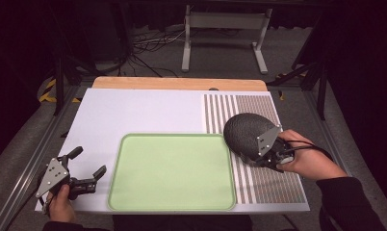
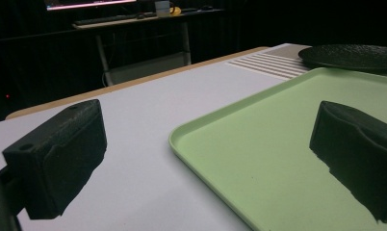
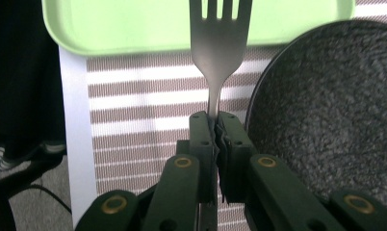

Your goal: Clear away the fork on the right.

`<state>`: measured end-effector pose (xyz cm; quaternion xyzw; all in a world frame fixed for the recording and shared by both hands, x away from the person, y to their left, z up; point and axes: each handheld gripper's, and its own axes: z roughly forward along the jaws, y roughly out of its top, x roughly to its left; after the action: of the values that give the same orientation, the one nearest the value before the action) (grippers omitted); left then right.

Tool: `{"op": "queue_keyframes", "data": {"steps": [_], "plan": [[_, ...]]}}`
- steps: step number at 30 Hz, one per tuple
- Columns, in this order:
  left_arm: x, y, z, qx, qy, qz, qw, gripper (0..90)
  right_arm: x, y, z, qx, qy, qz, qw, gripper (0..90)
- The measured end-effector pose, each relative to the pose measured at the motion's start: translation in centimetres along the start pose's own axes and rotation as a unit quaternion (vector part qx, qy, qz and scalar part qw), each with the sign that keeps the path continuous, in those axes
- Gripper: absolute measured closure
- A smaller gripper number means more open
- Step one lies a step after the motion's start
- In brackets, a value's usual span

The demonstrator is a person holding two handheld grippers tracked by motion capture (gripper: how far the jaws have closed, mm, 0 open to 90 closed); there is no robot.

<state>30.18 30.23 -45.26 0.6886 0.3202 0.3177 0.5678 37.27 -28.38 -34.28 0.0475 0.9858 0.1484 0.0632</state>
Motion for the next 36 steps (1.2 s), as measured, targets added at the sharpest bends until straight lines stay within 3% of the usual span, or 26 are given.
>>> {"op": "queue_keyframes", "data": {"steps": [10,21,36], "plan": [[0.1,0.0,0.0,0.000,0.000,0.000,1.0000,0.0,-0.2,2.4,-0.5,-0.037,-0.013,0.018,0.9991,85.8],[0.1,0.0,0.0,-0.002,0.001,0.000,1.0000,0.0,-0.1,5.2,-0.5,-0.054,-0.025,0.035,0.9976,85.8],[0.1,0.0,-0.1,-0.002,0.000,0.000,1.0000,0.1,-0.2,9.8,0.6,-0.053,-0.015,0.019,0.9983,85.8]]}}
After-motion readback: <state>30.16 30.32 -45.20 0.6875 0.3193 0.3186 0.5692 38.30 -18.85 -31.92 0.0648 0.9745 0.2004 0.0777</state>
